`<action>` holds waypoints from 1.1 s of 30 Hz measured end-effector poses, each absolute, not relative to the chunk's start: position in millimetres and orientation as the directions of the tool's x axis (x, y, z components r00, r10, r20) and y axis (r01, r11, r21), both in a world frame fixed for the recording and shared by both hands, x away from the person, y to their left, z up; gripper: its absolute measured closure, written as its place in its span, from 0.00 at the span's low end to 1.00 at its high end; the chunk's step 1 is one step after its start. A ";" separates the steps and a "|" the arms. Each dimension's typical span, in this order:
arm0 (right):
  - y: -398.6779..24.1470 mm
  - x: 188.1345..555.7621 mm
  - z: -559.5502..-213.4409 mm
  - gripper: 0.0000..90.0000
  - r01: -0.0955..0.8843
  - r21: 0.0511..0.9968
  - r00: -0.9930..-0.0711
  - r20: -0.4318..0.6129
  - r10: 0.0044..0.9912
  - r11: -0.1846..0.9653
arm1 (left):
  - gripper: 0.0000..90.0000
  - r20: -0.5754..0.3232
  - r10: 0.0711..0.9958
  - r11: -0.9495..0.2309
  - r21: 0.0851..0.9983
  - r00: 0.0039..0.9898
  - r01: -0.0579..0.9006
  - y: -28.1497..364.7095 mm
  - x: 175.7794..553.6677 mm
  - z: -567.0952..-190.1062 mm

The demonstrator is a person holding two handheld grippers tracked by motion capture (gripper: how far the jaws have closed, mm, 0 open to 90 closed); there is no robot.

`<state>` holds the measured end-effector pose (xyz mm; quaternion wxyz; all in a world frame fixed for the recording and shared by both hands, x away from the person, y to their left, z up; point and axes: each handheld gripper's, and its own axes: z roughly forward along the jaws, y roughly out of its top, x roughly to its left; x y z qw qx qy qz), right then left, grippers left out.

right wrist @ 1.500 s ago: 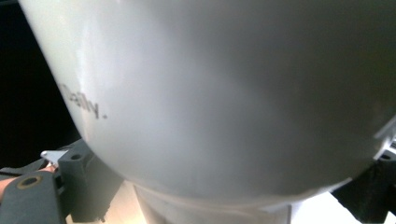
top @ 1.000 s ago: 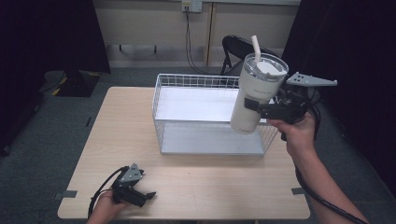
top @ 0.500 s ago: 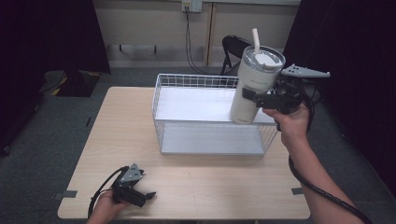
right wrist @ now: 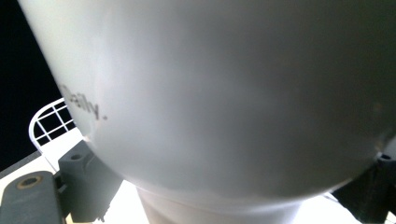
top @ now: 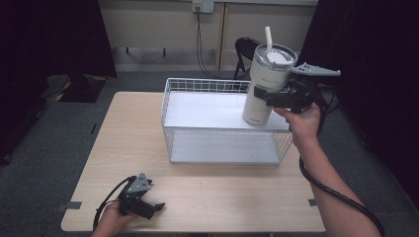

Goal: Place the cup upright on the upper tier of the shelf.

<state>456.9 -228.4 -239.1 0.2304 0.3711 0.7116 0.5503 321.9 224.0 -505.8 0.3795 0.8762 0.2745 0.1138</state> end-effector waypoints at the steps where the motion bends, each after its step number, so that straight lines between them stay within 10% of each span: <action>1: -227.8 457.6 -239.0 0.10 0.277 0.954 -0.616 0.083 0.784 0.116 | 0.04 -0.009 0.568 -0.561 0.728 0.823 0.395 224.0 321.9 -505.8; 33: -200.3 476.4 -244.1 0.10 0.264 0.954 -0.587 0.044 0.808 0.141 | 0.04 -0.012 0.564 -0.565 0.724 0.825 0.397 224.3 322.0 -505.3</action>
